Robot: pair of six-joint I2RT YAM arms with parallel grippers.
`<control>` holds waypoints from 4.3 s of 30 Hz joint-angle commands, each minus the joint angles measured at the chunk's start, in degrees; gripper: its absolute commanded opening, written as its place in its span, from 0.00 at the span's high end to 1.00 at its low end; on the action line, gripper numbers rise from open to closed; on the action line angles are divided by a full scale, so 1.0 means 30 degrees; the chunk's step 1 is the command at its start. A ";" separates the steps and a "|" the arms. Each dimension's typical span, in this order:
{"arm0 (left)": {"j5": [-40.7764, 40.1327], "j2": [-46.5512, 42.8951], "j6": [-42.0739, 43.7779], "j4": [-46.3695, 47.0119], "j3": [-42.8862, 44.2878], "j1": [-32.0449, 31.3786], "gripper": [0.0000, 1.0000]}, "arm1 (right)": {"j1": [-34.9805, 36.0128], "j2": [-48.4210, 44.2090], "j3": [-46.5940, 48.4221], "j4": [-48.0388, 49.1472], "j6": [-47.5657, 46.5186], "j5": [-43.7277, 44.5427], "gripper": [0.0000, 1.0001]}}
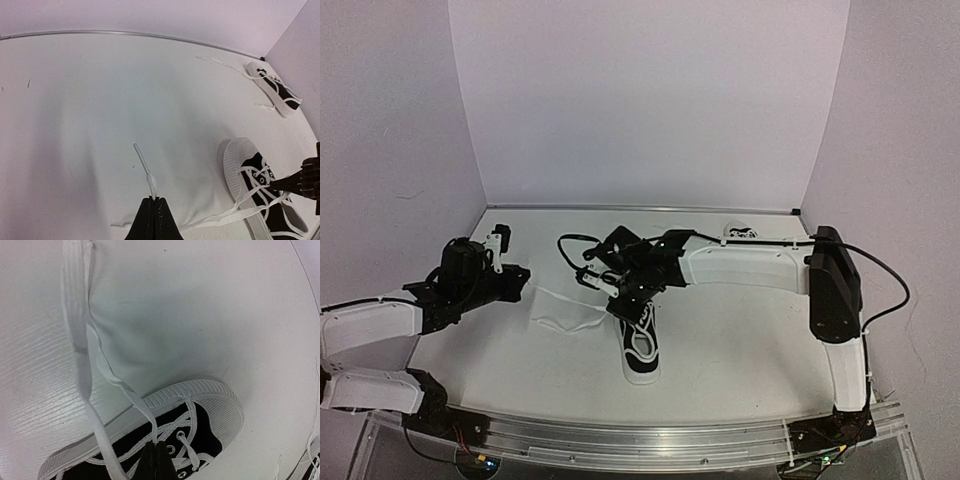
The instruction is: Tie the shoes
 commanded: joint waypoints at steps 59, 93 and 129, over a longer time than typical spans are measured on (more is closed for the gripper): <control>1.6886 1.7077 0.3475 1.1748 0.9987 -0.0262 1.00 | -0.2430 -0.7222 -0.8353 0.8928 0.2705 -0.4137 1.00; 2.1169 1.7356 0.5843 1.1251 0.9199 -0.3450 1.00 | -0.3681 -0.6908 -0.8816 0.9289 0.4212 -0.6641 0.90; 2.0207 1.8746 0.2261 1.8133 0.8515 -0.3450 1.00 | -0.7084 -0.7597 -1.2823 1.4824 1.3783 -1.6070 0.65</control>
